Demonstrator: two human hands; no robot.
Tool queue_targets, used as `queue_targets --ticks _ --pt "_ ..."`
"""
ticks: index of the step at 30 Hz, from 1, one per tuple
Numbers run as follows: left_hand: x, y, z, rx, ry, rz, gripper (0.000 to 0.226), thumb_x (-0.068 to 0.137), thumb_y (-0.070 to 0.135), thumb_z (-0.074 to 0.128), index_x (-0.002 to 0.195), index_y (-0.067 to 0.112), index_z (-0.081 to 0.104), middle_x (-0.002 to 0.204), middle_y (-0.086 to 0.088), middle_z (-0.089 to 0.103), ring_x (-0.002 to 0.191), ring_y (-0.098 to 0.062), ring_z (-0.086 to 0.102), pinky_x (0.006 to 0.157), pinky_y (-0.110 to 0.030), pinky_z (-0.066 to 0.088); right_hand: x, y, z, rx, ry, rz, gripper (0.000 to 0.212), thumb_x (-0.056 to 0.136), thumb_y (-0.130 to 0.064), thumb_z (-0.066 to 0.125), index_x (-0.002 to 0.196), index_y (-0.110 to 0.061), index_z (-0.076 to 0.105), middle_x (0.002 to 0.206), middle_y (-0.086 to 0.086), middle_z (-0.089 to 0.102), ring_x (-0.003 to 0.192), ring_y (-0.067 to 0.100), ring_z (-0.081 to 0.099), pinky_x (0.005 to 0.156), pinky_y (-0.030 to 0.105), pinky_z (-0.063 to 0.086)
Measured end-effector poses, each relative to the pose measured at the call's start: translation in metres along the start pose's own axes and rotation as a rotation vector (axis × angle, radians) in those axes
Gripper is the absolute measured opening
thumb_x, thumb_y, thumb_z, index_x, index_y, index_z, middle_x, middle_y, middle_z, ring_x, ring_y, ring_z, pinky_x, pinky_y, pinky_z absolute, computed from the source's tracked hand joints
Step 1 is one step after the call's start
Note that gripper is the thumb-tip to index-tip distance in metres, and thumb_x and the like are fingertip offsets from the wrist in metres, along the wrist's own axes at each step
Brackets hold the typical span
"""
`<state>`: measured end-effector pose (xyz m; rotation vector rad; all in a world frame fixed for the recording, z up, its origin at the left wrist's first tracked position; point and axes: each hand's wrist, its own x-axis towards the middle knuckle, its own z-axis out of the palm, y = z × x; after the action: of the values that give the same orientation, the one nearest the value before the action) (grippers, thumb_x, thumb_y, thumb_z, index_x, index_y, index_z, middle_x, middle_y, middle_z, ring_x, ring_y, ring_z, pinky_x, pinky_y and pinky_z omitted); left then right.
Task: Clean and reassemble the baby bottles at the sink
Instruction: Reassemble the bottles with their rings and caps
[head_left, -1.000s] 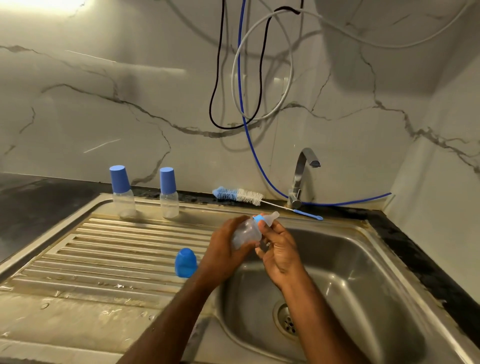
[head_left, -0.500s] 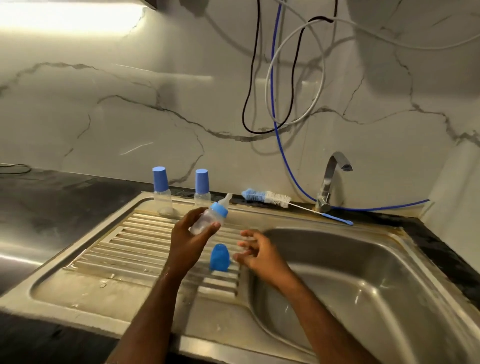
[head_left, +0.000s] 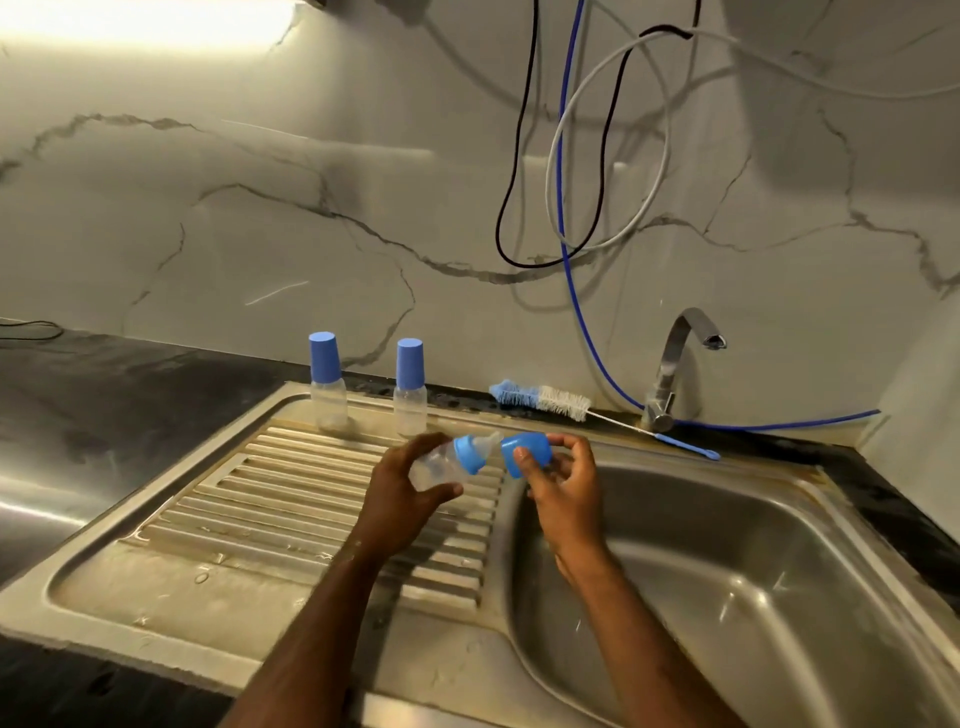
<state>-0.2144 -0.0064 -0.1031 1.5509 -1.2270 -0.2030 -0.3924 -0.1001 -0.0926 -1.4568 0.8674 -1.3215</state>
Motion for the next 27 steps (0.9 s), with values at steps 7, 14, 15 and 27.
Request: queue_targets --ticks 7,14,15,27 --pt "0.003 -0.005 0.005 0.139 0.004 0.068 0.066 0.071 0.02 0.09 0.13 0.03 0.063 0.121 0.012 0.063 0.114 -0.012 0.054 0.096 -0.032 0.042 0.006 0.002 -0.001 0.163 0.133 -0.027 0.038 0.08 -0.016 0.084 0.108 -0.015 0.059 0.101 0.009 0.072 0.091 0.021 0.071 0.081 0.047 0.061" --pt "0.0 0.004 0.011 0.14 -0.064 0.098 0.065 0.075 0.024 0.088 0.134 0.025 0.062 0.125 0.007 0.064 0.117 -0.012 0.054 0.095 -0.026 0.041 -0.003 0.007 0.004 0.015 -0.063 -0.048 0.039 0.076 -0.024 0.087 0.107 -0.027 0.064 0.102 -0.008 0.071 0.09 0.0 0.069 0.07 0.014 0.054" --pt "-0.001 0.005 0.011 0.138 -0.069 0.1 0.065 0.075 0.025 0.088 0.134 0.024 0.061 0.126 0.007 0.065 0.117 -0.012 0.055 0.095 -0.026 0.042 -0.004 0.007 0.005 0.007 -0.072 -0.045 0.039 0.076 -0.025 0.087 0.107 -0.027 0.064 0.103 -0.009 0.071 0.091 -0.001 0.068 0.07 0.014 0.055" --pt "-0.001 0.01 0.011 0.171 -0.073 0.09 0.064 0.075 0.033 0.087 0.134 0.028 0.06 0.126 0.009 0.065 0.115 -0.006 0.056 0.096 -0.026 0.041 0.0 -0.002 0.002 -0.046 -0.132 -0.007 0.035 0.075 -0.024 0.087 0.102 -0.023 0.065 0.1 -0.004 0.071 0.089 0.005 0.069 0.075 0.023 0.057"
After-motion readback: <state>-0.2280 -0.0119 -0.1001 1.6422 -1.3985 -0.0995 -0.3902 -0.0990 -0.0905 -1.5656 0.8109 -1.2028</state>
